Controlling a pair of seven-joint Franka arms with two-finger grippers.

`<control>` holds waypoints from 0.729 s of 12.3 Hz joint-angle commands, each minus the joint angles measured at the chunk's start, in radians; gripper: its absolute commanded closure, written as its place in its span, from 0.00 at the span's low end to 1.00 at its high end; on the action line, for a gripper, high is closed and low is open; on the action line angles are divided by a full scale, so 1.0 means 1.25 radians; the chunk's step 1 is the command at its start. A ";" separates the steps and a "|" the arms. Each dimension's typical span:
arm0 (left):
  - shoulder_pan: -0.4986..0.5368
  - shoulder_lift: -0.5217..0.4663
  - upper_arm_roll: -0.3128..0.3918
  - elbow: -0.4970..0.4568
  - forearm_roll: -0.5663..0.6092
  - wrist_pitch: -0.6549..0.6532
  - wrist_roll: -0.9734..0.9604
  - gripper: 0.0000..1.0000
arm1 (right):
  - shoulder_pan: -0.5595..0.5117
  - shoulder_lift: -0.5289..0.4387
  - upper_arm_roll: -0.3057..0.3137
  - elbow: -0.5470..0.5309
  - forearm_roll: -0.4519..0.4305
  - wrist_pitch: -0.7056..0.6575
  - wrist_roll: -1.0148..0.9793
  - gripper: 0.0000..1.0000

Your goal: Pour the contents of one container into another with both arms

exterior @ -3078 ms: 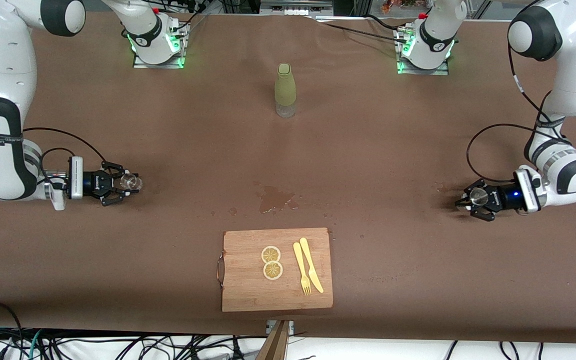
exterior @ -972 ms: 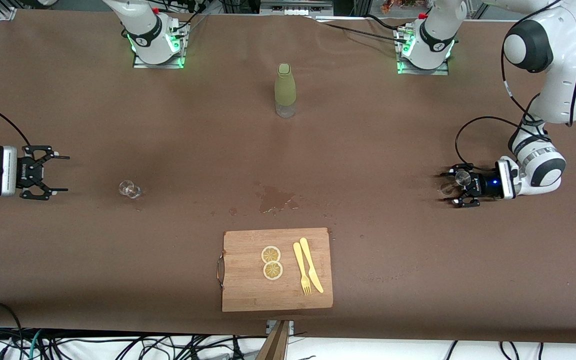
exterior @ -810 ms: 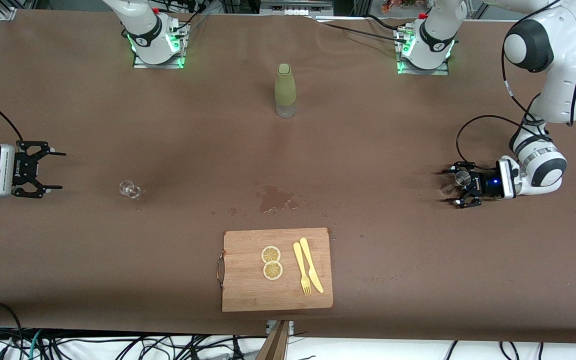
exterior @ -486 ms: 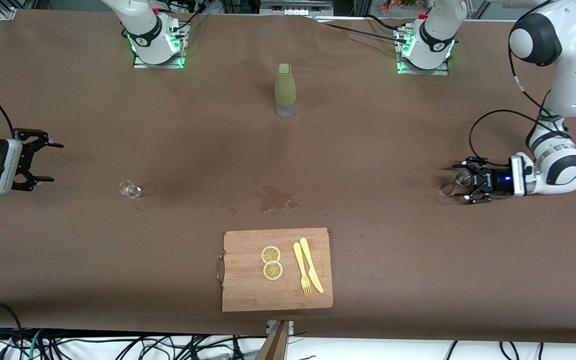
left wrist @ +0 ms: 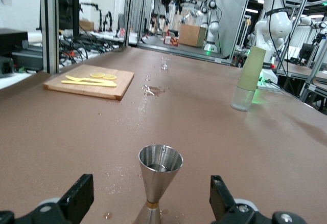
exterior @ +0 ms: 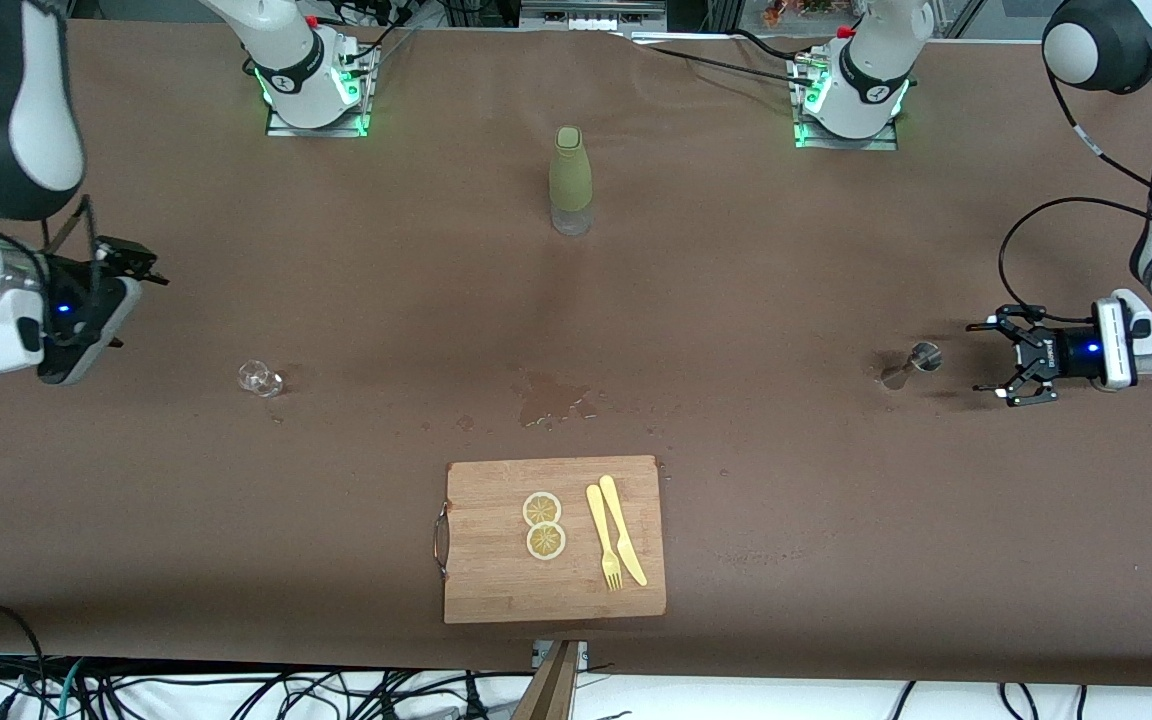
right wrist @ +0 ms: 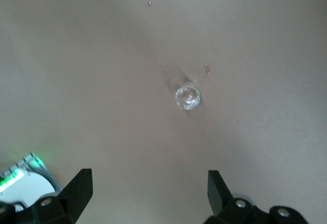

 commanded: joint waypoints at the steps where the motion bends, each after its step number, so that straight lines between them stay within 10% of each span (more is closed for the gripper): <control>1: 0.004 -0.102 0.000 -0.011 0.080 0.037 -0.115 0.00 | -0.050 -0.039 0.091 -0.035 -0.025 0.006 0.122 0.00; 9: -0.014 -0.398 -0.101 -0.028 0.359 0.208 -0.707 0.00 | -0.119 -0.158 0.192 -0.095 -0.033 -0.013 0.664 0.00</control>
